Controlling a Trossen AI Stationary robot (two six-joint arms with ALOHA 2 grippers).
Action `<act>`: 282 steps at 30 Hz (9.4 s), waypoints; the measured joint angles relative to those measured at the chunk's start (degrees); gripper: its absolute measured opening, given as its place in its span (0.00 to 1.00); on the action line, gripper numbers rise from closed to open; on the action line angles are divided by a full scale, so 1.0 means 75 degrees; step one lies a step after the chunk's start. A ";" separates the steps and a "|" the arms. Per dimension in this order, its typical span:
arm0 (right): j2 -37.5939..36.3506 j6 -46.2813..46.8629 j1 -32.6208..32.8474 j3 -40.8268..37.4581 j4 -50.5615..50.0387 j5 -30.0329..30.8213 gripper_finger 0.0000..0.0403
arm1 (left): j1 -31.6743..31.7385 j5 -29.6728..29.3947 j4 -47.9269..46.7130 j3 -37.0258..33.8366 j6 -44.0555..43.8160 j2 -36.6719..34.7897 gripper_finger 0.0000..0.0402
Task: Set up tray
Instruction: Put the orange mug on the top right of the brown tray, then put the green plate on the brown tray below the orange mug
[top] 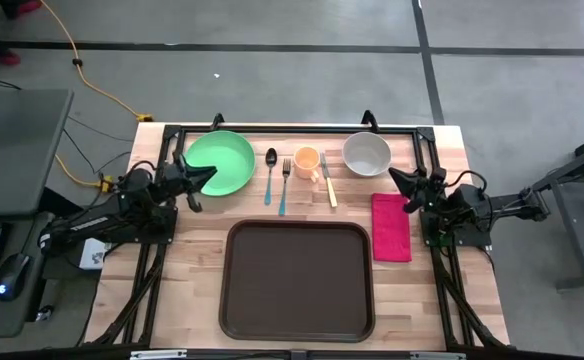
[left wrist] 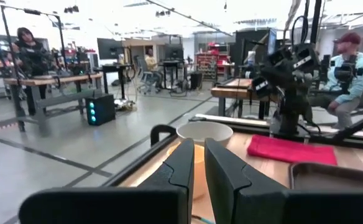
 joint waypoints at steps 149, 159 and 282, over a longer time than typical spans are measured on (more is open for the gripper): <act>1.1815 0.7056 0.2169 0.9978 -0.8931 -0.0373 0.06 | 0.0000 0.0076 -0.2810 0.0051 0.1913 -0.0001 0.17; 1.3043 0.7926 0.2960 0.9984 -0.9794 -0.1172 0.06 | 0.0000 0.0072 -0.2849 0.0051 0.1939 -0.0001 0.17; 0.8507 0.2089 -0.1077 1.0002 -1.1173 -0.1200 0.18 | 0.0654 0.0478 -0.7865 0.4934 0.1633 0.5406 0.17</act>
